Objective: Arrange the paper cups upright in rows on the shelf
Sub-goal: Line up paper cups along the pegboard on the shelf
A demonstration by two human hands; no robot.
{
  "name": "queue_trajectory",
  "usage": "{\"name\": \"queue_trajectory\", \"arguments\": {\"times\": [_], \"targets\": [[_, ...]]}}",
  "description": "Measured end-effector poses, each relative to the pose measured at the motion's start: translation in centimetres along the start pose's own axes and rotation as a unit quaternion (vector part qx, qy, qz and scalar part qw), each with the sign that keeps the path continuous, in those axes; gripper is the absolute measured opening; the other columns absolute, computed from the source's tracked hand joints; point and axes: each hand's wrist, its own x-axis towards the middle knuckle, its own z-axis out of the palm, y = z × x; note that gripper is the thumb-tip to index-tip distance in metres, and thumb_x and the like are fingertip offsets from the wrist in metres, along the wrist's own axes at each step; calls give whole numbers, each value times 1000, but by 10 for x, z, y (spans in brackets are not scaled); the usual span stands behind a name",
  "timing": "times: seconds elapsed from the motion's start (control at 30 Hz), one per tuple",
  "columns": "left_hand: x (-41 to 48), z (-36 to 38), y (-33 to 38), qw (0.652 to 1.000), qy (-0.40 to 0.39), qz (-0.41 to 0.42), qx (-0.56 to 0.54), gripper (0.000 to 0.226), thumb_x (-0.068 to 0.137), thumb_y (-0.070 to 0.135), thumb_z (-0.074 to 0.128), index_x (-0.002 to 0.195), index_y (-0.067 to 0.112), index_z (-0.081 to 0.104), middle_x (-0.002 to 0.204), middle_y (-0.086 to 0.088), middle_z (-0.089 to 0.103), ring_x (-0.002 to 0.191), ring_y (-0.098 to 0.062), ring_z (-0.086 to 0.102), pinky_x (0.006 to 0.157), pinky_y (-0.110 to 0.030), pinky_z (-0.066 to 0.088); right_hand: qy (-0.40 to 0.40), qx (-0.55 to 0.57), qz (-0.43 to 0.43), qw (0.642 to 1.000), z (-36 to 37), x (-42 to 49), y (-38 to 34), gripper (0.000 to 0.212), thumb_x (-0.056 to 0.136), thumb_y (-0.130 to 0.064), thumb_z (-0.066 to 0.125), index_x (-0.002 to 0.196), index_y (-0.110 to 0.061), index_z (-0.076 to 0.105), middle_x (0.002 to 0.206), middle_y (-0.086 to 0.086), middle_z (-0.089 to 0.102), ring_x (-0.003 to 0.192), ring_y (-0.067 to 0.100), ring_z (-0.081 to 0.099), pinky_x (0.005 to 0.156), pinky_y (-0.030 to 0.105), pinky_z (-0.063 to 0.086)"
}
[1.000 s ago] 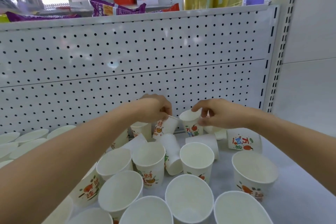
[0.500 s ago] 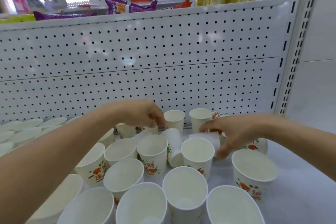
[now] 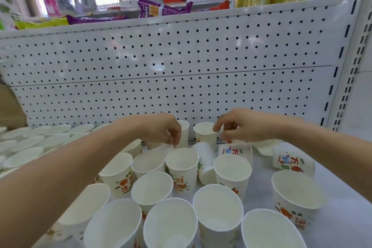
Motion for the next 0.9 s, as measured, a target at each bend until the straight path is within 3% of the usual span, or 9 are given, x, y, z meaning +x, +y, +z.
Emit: {"name": "queue_trajectory", "arguments": {"times": [0.17, 0.23, 0.33, 0.47, 0.57, 0.67, 0.77, 0.9], "targets": [[-10, 6, -11, 1000, -5, -3, 21, 43, 89, 3, 57, 114, 37, 65, 126, 11, 53, 121, -11, 41, 106, -35, 36, -67, -51, -23, 996, 10, 23, -28, 35, 92, -42, 58, 125, -32, 54, 82, -23, 49, 71, -3, 53, 62, 17, 38], [-9, 13, -17, 999, -17, 0, 45, 49, 85, 5, 61, 114, 45, 62, 129, 12, 49, 124, -13, 37, 108, -37, 35, -103, -65, -11, 993, 15, 34, -33, 38, 87, -47, 62, 122, -33, 55, 89, -15, 58, 76, 3, 59, 68, 22, 47], [-5, 17, -20, 997, 2, 3, 80, 34, 85, 14, 66, 107, 39, 66, 124, 8, 52, 121, -15, 41, 104, -37, 39, -131, -89, -9, 987, 20, 47, -35, 29, 85, -48, 63, 104, -26, 62, 92, 1, 70, 78, 16, 66, 77, 35, 56], [-11, 10, -19, 996, 72, 7, 52, 11, 86, 22, 70, 92, 31, 70, 97, 15, 56, 98, -8, 51, 83, -23, 40, -95, -42, -35, 994, 12, 41, -36, 15, 91, -35, 62, 84, -21, 63, 73, 0, 68, 59, 10, 55, 55, 20, 45], [-23, 9, -20, 992, 122, -4, 37, 6, 85, 27, 71, 88, 32, 69, 86, 21, 57, 84, 0, 53, 76, -24, 48, -47, -1, -52, 998, 3, 31, -31, 12, 91, -28, 64, 83, -20, 68, 71, 4, 69, 56, 9, 55, 57, 21, 47], [-33, 12, -15, 986, 160, -17, 51, 5, 84, 32, 71, 89, 33, 69, 82, 20, 58, 80, 1, 53, 74, -27, 52, -53, 4, -48, 997, 6, 20, -26, 7, 88, -25, 68, 83, -25, 74, 67, -5, 69, 57, 8, 60, 57, 20, 48], [-39, 12, -10, 983, 158, -34, 88, 5, 82, 33, 71, 84, 33, 66, 81, 18, 61, 78, -1, 53, 69, -26, 52, -63, -1, -46, 997, 11, 9, -19, 11, 85, -29, 71, 94, -29, 76, 73, -8, 71, 61, 4, 62, 58, 18, 48], [-37, 9, -7, 985, 110, -54, 121, 6, 82, 34, 72, 82, 35, 66, 80, 18, 64, 78, -1, 58, 68, -25, 53, 8, 43, -36, 998, -5, -12, 1, 14, 89, -34, 65, 101, -37, 72, 73, -7, 70, 59, 3, 59, 61, 21, 48]]}}
